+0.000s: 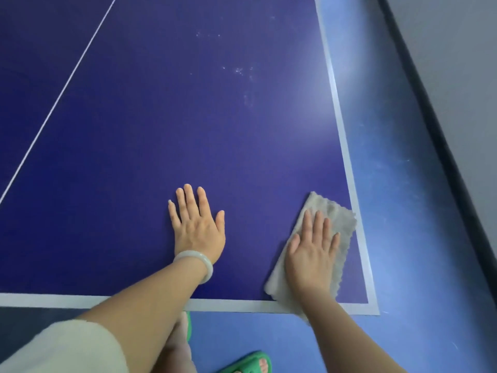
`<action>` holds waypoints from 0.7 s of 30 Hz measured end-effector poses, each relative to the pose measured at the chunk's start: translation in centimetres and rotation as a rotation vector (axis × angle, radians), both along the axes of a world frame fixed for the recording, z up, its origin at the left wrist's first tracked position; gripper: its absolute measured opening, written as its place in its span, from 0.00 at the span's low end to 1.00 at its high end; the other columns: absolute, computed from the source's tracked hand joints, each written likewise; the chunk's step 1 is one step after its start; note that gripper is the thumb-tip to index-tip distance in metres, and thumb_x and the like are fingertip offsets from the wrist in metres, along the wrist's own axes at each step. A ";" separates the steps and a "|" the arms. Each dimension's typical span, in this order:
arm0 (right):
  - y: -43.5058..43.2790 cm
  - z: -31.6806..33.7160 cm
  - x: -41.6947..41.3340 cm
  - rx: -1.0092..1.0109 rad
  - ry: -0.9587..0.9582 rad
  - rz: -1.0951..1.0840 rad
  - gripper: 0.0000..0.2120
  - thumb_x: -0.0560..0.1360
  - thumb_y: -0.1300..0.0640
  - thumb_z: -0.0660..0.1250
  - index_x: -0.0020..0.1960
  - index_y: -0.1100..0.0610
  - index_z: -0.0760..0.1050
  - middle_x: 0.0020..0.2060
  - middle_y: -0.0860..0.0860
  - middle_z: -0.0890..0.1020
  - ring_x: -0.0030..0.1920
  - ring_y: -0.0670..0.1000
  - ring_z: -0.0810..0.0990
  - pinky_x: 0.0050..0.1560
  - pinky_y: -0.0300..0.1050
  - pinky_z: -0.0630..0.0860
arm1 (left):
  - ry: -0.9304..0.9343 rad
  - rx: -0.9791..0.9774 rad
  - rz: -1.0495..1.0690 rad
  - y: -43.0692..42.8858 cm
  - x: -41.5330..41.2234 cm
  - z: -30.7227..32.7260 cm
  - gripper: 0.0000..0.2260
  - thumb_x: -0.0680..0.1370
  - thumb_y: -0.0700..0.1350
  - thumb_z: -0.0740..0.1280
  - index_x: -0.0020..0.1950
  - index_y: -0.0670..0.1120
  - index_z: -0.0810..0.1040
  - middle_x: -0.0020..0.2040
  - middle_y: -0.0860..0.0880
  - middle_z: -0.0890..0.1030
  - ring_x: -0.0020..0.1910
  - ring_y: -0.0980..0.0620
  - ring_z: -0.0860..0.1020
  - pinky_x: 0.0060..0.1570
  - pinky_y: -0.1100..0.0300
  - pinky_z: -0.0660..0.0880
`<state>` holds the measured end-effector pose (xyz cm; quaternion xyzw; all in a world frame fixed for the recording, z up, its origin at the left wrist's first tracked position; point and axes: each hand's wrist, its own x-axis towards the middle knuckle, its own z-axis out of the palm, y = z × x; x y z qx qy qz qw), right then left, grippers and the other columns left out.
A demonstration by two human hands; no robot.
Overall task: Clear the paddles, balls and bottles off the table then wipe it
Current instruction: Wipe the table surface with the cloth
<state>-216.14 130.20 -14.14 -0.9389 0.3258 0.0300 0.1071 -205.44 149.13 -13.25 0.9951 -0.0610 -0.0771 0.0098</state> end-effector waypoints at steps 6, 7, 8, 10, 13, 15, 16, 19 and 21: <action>-0.3 0.7 -2.4 0.011 -0.034 0.681 0.28 0.82 0.50 0.51 0.81 0.50 0.52 0.80 0.48 0.52 0.80 0.51 0.46 0.77 0.57 0.48 | -0.020 -0.005 0.015 -0.1 0.0 0.1 0.35 0.79 0.61 0.39 0.81 0.42 0.48 0.80 0.40 0.49 0.80 0.41 0.47 0.77 0.41 0.47; -2.2 0.7 -3.2 0.005 -0.034 0.758 0.28 0.82 0.51 0.53 0.81 0.50 0.53 0.80 0.47 0.52 0.80 0.51 0.47 0.77 0.57 0.49 | -0.025 0.001 0.011 -0.1 0.1 0.1 0.35 0.79 0.61 0.38 0.81 0.42 0.49 0.80 0.40 0.50 0.80 0.41 0.47 0.77 0.41 0.47; -4.3 0.8 -3.8 -0.008 -0.034 0.799 0.28 0.81 0.51 0.53 0.81 0.50 0.53 0.80 0.47 0.52 0.80 0.51 0.48 0.77 0.58 0.51 | -0.027 0.003 0.014 -0.2 0.1 0.0 0.35 0.79 0.61 0.39 0.81 0.42 0.49 0.80 0.40 0.50 0.80 0.41 0.47 0.77 0.41 0.48; -8.0 1.0 -3.6 -0.033 -0.021 0.809 0.27 0.82 0.51 0.52 0.80 0.49 0.54 0.80 0.47 0.53 0.80 0.51 0.49 0.76 0.58 0.52 | -0.031 0.001 0.022 -0.2 0.2 -0.1 0.35 0.79 0.61 0.40 0.80 0.42 0.51 0.80 0.39 0.51 0.80 0.41 0.48 0.77 0.41 0.48; -9.7 0.9 -0.4 -0.047 0.035 0.698 0.27 0.82 0.49 0.47 0.81 0.48 0.50 0.80 0.46 0.51 0.80 0.49 0.46 0.77 0.57 0.49 | -0.031 0.003 0.020 -0.2 0.2 -0.2 0.34 0.79 0.61 0.42 0.80 0.42 0.52 0.80 0.39 0.52 0.79 0.40 0.49 0.77 0.41 0.49; -8.3 0.7 2.8 -0.060 0.019 0.494 0.28 0.81 0.48 0.43 0.81 0.48 0.47 0.80 0.46 0.48 0.80 0.48 0.42 0.79 0.55 0.45 | -0.036 0.002 0.023 -0.2 0.2 -0.3 0.34 0.79 0.61 0.43 0.80 0.42 0.52 0.80 0.39 0.53 0.79 0.40 0.49 0.77 0.41 0.49; -7.3 0.6 4.2 -0.045 0.013 0.388 0.29 0.81 0.47 0.41 0.81 0.48 0.45 0.80 0.46 0.46 0.80 0.47 0.40 0.79 0.55 0.42 | -0.039 0.002 0.024 -0.1 0.2 -0.4 0.34 0.79 0.61 0.44 0.80 0.41 0.53 0.80 0.39 0.53 0.79 0.40 0.50 0.77 0.40 0.50; -4.5 0.8 5.3 -0.013 0.031 0.447 0.29 0.82 0.47 0.41 0.81 0.49 0.41 0.80 0.47 0.42 0.79 0.48 0.36 0.79 0.55 0.40 | -0.036 -0.010 0.023 0.0 0.3 -0.4 0.34 0.79 0.61 0.45 0.80 0.41 0.55 0.79 0.39 0.55 0.79 0.40 0.51 0.76 0.40 0.51; -4.6 1.2 3.3 0.009 0.040 0.765 0.28 0.83 0.49 0.48 0.81 0.49 0.45 0.81 0.47 0.45 0.80 0.50 0.40 0.78 0.57 0.45 | -0.049 -0.018 0.026 0.0 0.3 -0.6 0.32 0.80 0.59 0.46 0.80 0.41 0.56 0.79 0.38 0.55 0.79 0.40 0.52 0.76 0.40 0.52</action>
